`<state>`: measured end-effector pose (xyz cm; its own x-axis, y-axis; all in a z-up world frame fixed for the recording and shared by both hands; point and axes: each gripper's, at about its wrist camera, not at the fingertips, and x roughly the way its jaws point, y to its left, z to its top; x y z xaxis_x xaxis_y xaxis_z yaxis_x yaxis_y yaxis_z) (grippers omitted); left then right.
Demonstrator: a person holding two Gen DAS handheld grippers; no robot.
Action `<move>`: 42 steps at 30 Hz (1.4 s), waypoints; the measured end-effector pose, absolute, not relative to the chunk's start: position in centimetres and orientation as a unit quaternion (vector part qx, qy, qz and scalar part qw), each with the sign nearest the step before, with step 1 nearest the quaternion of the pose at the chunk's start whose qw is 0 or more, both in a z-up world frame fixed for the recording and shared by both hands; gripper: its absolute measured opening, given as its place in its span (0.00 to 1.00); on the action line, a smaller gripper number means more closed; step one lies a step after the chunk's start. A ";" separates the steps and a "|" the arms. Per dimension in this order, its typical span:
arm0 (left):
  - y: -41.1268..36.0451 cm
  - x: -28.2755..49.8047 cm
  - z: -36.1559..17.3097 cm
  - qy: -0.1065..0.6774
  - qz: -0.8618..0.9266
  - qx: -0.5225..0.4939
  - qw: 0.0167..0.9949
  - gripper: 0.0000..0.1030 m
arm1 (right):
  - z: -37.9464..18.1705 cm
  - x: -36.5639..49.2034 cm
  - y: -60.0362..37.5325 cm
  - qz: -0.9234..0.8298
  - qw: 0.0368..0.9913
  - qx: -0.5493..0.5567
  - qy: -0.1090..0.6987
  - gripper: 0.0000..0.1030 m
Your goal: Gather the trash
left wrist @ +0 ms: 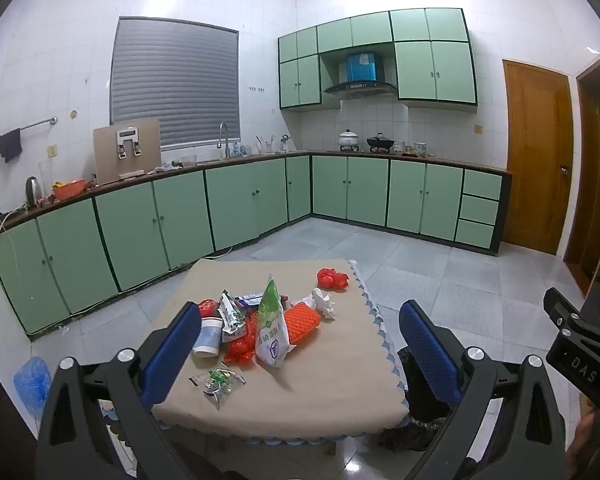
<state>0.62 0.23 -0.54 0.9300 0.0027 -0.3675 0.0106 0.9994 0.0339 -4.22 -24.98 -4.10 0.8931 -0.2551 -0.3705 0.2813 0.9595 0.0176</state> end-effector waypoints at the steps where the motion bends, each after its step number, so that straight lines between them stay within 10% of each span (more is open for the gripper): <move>1: 0.2 0.6 -0.6 0.187 -0.002 0.018 0.982 0.94 | -4.1 -4.3 -25.0 -0.138 0.972 0.035 0.185 0.95; 42: 0.1 0.7 -0.7 0.188 0.000 0.017 0.982 0.94 | -4.0 -4.3 -25.1 -0.139 0.972 0.036 0.187 0.95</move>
